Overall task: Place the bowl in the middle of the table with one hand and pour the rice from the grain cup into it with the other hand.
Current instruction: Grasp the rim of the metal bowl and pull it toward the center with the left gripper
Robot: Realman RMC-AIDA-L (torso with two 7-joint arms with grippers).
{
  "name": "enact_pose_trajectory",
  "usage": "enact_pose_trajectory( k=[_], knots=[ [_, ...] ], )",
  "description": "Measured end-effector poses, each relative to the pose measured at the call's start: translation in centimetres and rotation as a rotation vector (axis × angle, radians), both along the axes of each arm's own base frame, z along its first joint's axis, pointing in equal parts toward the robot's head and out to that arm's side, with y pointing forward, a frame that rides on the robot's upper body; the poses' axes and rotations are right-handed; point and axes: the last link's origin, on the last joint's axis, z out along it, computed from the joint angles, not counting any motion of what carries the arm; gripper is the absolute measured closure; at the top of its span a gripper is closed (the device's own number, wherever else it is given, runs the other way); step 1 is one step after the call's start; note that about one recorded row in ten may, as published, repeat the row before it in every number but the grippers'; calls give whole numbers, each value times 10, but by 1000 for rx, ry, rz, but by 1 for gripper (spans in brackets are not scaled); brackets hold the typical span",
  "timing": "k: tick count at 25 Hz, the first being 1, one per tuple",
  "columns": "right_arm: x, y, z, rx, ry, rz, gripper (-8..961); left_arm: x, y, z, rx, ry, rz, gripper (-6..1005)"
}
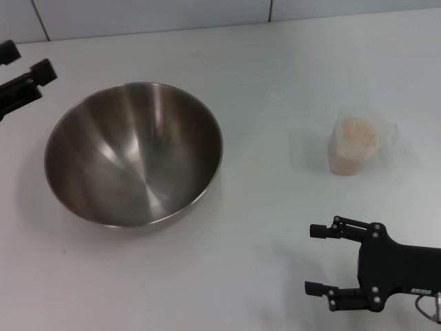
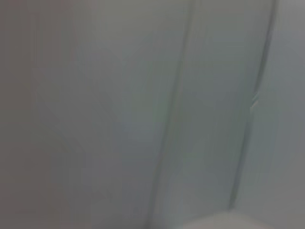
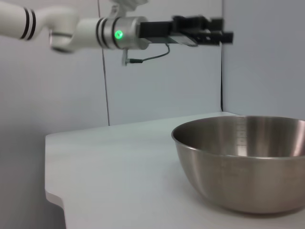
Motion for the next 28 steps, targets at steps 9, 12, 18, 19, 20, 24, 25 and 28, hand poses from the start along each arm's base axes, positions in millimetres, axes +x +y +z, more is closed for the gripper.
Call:
enact_pose_trajectory(
  k=[9,12,18,19,20,24,25,28],
  knots=[
    [-2,1,-1,-1,4,3,127,9,45,-14,-211,356,378,156],
    [-2,1,-1,-1,4,3,127,8,50,-20,-234,377,389,158],
    [-2,1,-1,0,4,3,126,-4,59,-35,-272,436,434,160],
    [-2,1,-1,0,3,3,126,-6,59,-38,-284,437,440,161],
    [-2,1,-1,0,3,2,126,-6,60,-40,-291,437,443,161],
    [-2,1,-2,1,2,3,126,-11,59,-44,-302,453,457,163],
    [-2,1,-2,1,2,3,126,-11,59,-45,-306,456,457,163],
    [-2,1,-2,1,1,4,127,-12,58,-48,-318,453,462,164]
  ],
)
